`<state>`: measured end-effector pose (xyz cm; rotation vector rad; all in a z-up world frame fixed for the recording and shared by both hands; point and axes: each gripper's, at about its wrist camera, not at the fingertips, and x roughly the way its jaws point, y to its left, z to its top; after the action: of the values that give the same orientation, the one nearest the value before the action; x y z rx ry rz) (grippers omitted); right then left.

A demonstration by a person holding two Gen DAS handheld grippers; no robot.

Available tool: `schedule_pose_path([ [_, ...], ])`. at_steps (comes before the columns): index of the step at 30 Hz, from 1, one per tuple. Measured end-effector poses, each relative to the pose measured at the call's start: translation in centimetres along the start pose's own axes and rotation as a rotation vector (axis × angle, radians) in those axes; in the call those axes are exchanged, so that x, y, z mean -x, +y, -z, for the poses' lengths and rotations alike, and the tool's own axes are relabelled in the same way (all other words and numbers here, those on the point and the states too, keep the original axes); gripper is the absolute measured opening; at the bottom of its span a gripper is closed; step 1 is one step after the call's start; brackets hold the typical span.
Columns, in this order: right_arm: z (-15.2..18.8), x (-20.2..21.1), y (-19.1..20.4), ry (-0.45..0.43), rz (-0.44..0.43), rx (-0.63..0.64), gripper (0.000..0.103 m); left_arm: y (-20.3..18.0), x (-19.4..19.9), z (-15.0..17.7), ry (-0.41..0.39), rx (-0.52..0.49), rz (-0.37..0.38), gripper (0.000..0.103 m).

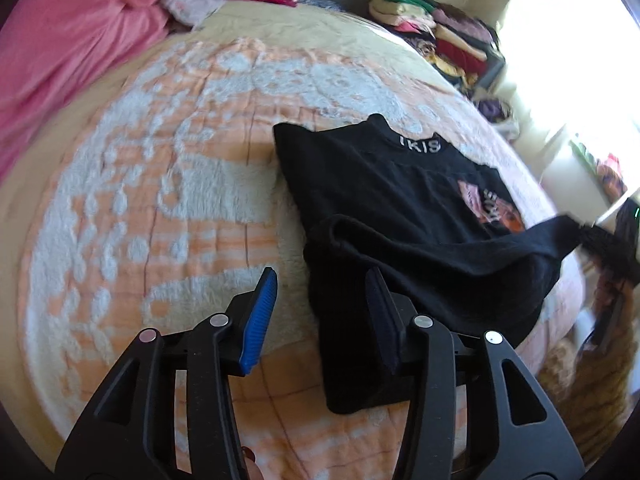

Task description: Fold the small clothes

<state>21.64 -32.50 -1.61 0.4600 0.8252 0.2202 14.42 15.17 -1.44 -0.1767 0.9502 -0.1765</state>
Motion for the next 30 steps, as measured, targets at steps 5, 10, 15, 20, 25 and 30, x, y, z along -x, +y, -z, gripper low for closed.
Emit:
schedule_pose_path([
  [5,-0.1,-0.2,-0.1,0.007,0.001,-0.002,0.013,0.3,-1.8,-1.3,0.019,-0.065,-0.046,0.038],
  [10,-0.7,-1.0,-0.2,0.027,0.013,-0.01,0.017,-0.3,-3.1,-2.1,0.019,-0.12,-0.011,0.038],
  [15,-1.5,-2.3,-0.7,0.054,0.065,-0.045,0.048,-1.3,-4.0,-3.0,0.016,-0.141,0.016,0.025],
  [20,-2.4,-1.5,-1.5,0.006,0.098,-0.033,0.058,-1.4,-4.3,-3.1,0.016,-0.131,-0.006,0.003],
  [25,-2.0,0.9,-3.7,-0.04,0.177,0.061,0.063,-1.4,-3.7,-3.1,-0.001,-0.121,-0.011,0.002],
  [30,-0.1,0.3,-3.7,0.036,0.238,0.247,0.063,-1.5,-3.8,-3.0,0.006,-0.115,-0.015,0.002],
])
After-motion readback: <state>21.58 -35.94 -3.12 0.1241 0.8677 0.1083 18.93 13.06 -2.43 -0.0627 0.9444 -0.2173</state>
